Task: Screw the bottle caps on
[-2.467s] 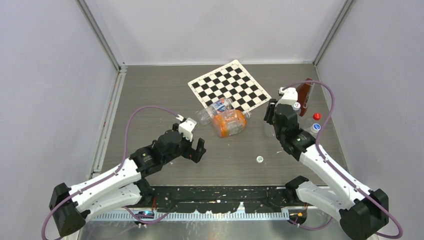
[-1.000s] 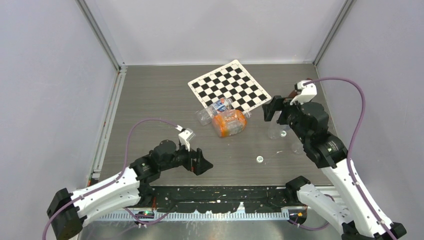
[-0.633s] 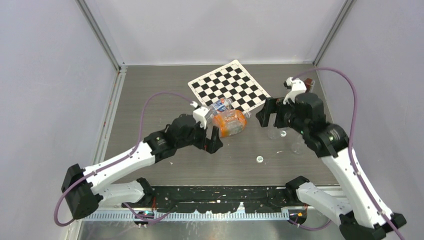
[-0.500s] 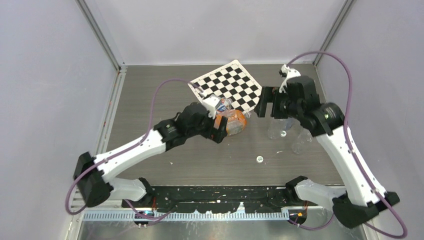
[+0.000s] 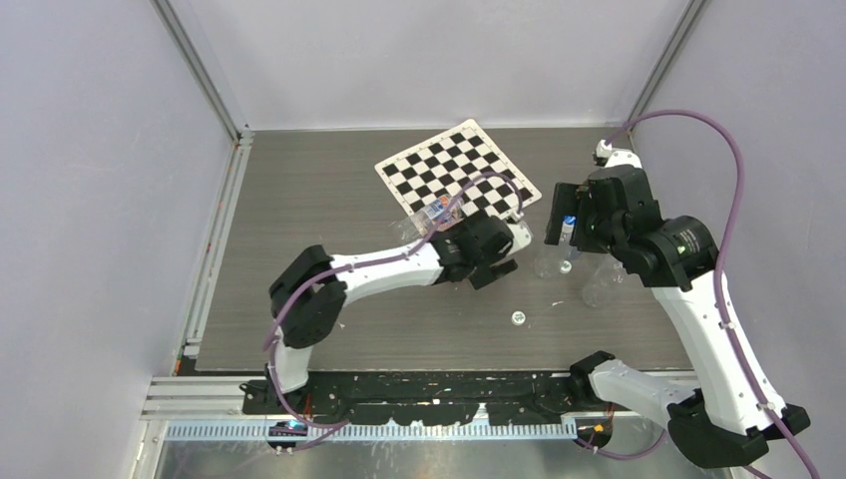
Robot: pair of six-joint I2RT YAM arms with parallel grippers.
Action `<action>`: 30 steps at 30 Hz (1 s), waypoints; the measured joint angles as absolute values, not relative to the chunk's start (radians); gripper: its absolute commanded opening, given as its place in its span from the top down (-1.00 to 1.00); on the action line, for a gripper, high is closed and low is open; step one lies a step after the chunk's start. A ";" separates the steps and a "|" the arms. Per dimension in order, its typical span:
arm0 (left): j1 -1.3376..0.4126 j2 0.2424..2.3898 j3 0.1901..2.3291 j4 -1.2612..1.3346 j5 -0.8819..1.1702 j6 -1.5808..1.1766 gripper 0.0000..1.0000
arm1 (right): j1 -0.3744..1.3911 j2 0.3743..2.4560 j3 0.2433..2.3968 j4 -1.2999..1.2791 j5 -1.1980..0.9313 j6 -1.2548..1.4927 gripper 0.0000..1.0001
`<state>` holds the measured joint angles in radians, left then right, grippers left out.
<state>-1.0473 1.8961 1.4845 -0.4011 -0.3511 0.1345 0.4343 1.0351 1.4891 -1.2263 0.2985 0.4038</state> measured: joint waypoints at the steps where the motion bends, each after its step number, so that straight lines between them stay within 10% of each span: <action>1: -1.060 1.918 1.490 -0.398 -0.363 0.154 -0.99 | 0.434 1.031 1.493 -1.234 0.317 0.403 -0.99; 11: -1.108 2.161 1.538 -0.236 -0.603 0.364 -0.93 | 0.434 1.036 1.504 -1.265 0.396 0.371 -0.99; 22: -1.145 2.247 1.570 -0.150 -0.785 0.431 0.58 | 0.434 1.054 1.533 -1.289 0.390 0.318 -0.99; 30: -1.169 2.041 1.544 -0.376 -0.737 0.240 1.00 | 0.434 1.009 1.537 -1.243 0.337 0.275 -0.99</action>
